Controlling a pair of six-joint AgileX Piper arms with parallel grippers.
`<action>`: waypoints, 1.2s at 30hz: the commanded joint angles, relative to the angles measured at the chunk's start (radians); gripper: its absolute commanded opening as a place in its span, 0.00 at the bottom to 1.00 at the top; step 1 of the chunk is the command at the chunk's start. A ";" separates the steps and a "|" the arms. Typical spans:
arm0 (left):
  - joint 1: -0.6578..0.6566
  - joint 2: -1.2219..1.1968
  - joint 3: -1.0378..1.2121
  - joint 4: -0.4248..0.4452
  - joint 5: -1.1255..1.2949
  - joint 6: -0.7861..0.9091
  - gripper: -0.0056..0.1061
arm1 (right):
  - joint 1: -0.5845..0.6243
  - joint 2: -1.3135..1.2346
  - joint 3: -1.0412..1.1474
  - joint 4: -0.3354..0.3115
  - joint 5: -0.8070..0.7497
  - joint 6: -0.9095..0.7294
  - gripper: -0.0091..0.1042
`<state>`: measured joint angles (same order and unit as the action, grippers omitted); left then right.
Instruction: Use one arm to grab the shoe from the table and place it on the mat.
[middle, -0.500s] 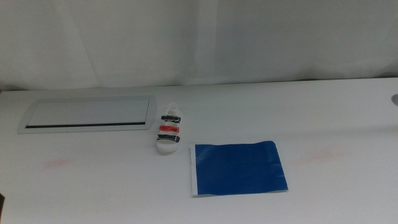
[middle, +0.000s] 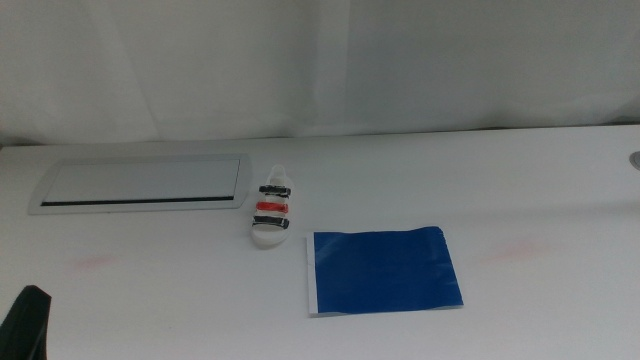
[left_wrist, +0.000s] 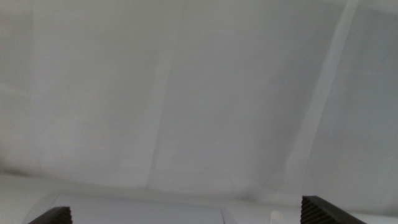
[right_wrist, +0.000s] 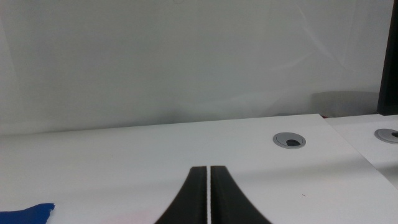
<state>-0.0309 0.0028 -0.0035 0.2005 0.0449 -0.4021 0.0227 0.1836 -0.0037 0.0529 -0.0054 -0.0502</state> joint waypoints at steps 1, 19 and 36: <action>0.002 -0.020 0.036 -0.008 -0.053 -0.014 0.88 | -0.004 -0.006 0.038 -0.005 -0.008 -0.002 0.06; 0.002 0.322 -0.437 -0.096 0.177 -0.036 0.88 | -0.004 -0.006 0.038 -0.005 -0.008 -0.002 0.06; -0.269 1.185 -1.046 -0.362 0.499 0.318 0.85 | -0.004 -0.006 0.038 -0.005 -0.009 -0.002 0.06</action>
<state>-0.2653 1.1154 -0.9964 -0.1517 0.5058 -0.0810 0.0227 0.1836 -0.0037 0.0529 -0.0054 -0.0495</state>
